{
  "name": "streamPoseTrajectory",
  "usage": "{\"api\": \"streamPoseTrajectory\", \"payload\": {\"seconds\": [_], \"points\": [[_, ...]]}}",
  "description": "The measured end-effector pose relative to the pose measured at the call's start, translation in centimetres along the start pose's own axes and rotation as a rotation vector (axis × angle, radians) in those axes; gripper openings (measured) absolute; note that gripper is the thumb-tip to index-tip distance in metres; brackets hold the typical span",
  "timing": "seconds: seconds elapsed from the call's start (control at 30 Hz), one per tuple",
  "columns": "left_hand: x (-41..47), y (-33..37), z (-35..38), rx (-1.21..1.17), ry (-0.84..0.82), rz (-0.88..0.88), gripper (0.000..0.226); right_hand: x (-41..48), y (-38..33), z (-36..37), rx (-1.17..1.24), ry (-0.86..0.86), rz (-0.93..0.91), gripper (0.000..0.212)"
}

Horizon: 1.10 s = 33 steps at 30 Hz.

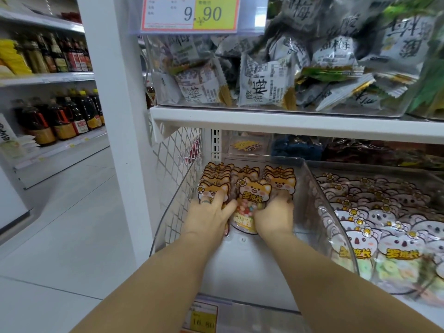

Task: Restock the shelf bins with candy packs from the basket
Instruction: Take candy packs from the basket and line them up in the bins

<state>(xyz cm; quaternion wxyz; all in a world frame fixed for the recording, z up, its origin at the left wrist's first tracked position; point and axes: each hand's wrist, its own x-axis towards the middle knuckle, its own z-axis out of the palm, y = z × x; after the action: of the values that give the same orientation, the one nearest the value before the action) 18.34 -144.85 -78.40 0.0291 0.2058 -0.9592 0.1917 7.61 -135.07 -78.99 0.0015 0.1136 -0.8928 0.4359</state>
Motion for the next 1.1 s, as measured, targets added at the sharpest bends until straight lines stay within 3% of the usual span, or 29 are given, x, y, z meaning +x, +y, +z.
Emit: {"api": "streamPoseTrajectory", "payload": {"seconds": [0.17, 0.37, 0.67, 0.97, 1.1], "points": [[0.3, 0.0, -0.5, -0.046, -0.006, -0.022, 0.054, 0.2, 0.2, -1.3, 0.093, 0.038, 0.031, 0.061], [-0.4, 0.4, -2.4, 0.01, -0.023, 0.051, 0.043, 0.7, 0.6, -1.0, 0.091, -0.097, 0.11, 0.034], [0.0, 0.4, -1.8, 0.039, -0.05, 0.07, 0.034, 0.8, 0.7, -1.2, 0.206, -0.052, 0.199, 0.03], [-1.0, 0.7, -1.4, -0.09, -0.112, -0.009, 0.034, 0.6, 0.6, -0.8, 0.159, -0.134, 0.074, 0.03], [-1.5, 0.8, -1.5, -0.141, -0.157, -0.053, 0.045, 0.6, 0.5, -1.3, 0.223, -0.053, 0.132, 0.026]]}}
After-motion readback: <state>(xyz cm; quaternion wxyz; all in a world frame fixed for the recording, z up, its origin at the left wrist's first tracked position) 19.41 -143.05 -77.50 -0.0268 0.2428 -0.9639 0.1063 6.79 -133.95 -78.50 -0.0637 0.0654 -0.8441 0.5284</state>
